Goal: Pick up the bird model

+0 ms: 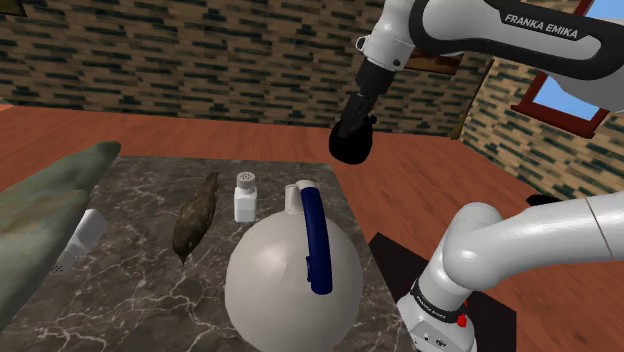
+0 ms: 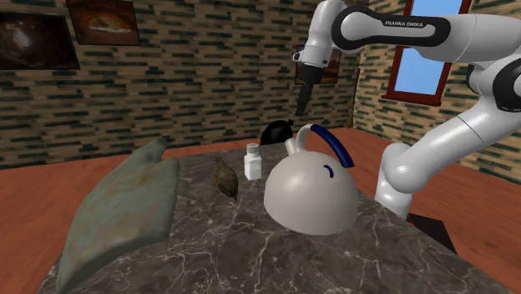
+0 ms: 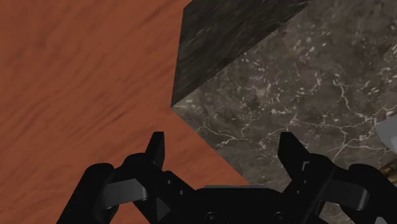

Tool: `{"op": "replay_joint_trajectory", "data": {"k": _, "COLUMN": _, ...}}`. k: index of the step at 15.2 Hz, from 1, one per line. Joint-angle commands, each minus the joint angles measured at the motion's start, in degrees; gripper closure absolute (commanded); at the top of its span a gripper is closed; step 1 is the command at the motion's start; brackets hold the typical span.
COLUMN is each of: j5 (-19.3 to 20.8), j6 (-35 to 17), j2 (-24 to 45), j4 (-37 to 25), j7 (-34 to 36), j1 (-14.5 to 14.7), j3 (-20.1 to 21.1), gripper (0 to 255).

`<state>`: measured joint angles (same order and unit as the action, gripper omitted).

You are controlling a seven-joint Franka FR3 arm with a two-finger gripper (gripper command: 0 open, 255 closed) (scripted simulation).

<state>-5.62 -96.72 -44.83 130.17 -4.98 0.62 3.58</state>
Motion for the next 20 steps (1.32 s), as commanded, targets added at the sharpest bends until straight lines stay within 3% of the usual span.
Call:
{"op": "replay_joint_trajectory", "data": {"k": 1, "j5": 0.00, "j6": 0.00, "j2": 0.00, "j4": 0.00, "j7": 0.00, "j1": 0.00, "j3": 0.00, "gripper": 0}}
{"op": "replay_joint_trajectory", "data": {"k": 12, "j5": -7.07, "j6": 1.80, "j2": 11.31, "j4": -8.07, "j7": 29.84, "j1": -2.10, "j3": 17.68, "gripper": 0}}
{"op": "replay_joint_trajectory", "data": {"k": 20, "j5": -6.90, "j6": 1.87, "j2": 27.57, "j4": -20.90, "j7": 52.80, "j1": -5.04, "j3": 30.25, "gripper": 0}}
